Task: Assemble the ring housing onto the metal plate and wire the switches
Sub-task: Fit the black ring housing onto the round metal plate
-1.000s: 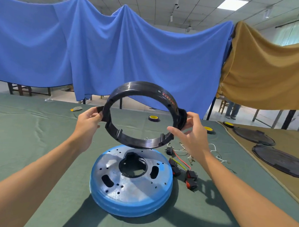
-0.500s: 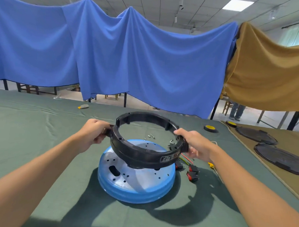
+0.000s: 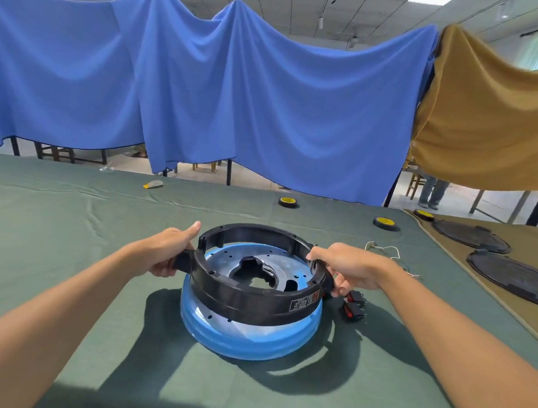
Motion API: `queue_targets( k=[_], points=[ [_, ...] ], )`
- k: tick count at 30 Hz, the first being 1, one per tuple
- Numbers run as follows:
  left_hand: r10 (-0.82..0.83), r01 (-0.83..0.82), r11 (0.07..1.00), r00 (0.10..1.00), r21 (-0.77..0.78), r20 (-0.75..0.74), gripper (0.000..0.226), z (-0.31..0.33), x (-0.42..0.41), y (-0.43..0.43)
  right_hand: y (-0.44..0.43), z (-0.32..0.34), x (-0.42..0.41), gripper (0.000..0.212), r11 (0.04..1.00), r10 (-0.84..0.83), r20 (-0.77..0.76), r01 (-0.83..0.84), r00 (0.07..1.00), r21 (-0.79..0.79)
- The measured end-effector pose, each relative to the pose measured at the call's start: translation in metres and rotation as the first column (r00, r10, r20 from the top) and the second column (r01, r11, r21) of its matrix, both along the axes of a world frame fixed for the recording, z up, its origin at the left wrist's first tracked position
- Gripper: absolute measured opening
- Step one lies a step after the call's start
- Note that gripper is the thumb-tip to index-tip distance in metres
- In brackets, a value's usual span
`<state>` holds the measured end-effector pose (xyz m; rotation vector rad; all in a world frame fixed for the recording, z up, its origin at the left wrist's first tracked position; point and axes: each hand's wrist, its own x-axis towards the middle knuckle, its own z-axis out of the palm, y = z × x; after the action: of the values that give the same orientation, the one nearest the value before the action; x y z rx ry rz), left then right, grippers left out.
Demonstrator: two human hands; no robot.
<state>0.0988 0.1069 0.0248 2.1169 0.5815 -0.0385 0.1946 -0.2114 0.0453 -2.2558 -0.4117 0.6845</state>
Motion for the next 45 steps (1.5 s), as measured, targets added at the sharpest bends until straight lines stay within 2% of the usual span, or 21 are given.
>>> queue_targets(
  k=[3,6,9,11,13,16,18,25,31,36,45],
  points=[
    [-0.037,0.043,0.996,0.997,0.075,-0.071,0.086,-0.002,0.000,0.003,0.001,0.002,0.002,0.037,0.999,0.037,-0.015,-0.037,0.999,-0.029],
    [-0.080,0.099,0.987,0.986,0.123,-0.146,0.082,-0.004,0.001,0.005,0.004,0.005,0.005,0.040,0.996,0.068,-0.034,-0.070,0.997,-0.061],
    [-0.072,0.102,0.981,0.981,0.163,-0.181,0.080,-0.003,0.007,0.005,0.006,0.007,0.010,0.045,0.990,0.073,-0.022,-0.075,0.997,-0.116],
    [-0.056,0.105,0.962,0.980,0.254,-0.193,0.081,0.001,0.013,0.003,0.007,0.008,0.014,0.046,0.984,0.082,0.011,-0.079,0.997,-0.158],
    [-0.063,0.113,0.944,0.984,0.311,-0.166,0.078,0.005,0.020,0.001,0.008,0.009,0.018,0.046,0.970,0.099,0.087,-0.076,0.991,-0.231],
    [-0.105,0.115,0.952,0.993,0.285,-0.048,0.075,0.010,0.031,-0.003,0.012,0.013,0.023,0.043,0.916,0.165,0.219,-0.068,0.962,-0.395],
    [-0.134,0.121,0.955,0.991,0.269,0.029,0.071,0.012,0.038,-0.008,0.014,0.016,0.028,0.042,0.891,0.232,0.270,-0.093,0.934,-0.445],
    [-0.260,0.214,0.916,0.961,0.338,0.096,0.056,0.006,0.050,-0.017,0.034,0.013,0.030,0.042,0.933,0.241,0.464,-0.071,0.853,-0.353],
    [-0.267,0.225,0.911,0.961,0.346,0.076,0.062,0.007,0.054,-0.016,0.046,0.000,0.028,0.029,0.976,0.150,0.434,-0.063,0.888,-0.209],
    [-0.284,0.253,0.894,0.958,0.371,0.031,0.047,0.012,0.058,-0.015,0.048,0.006,0.026,0.031,0.967,0.182,0.439,-0.078,0.880,-0.244],
    [-0.279,0.265,0.916,0.960,0.301,0.005,0.031,0.017,0.053,-0.014,0.053,0.011,0.020,0.029,0.957,0.215,0.445,-0.097,0.869,-0.272]
  ],
)
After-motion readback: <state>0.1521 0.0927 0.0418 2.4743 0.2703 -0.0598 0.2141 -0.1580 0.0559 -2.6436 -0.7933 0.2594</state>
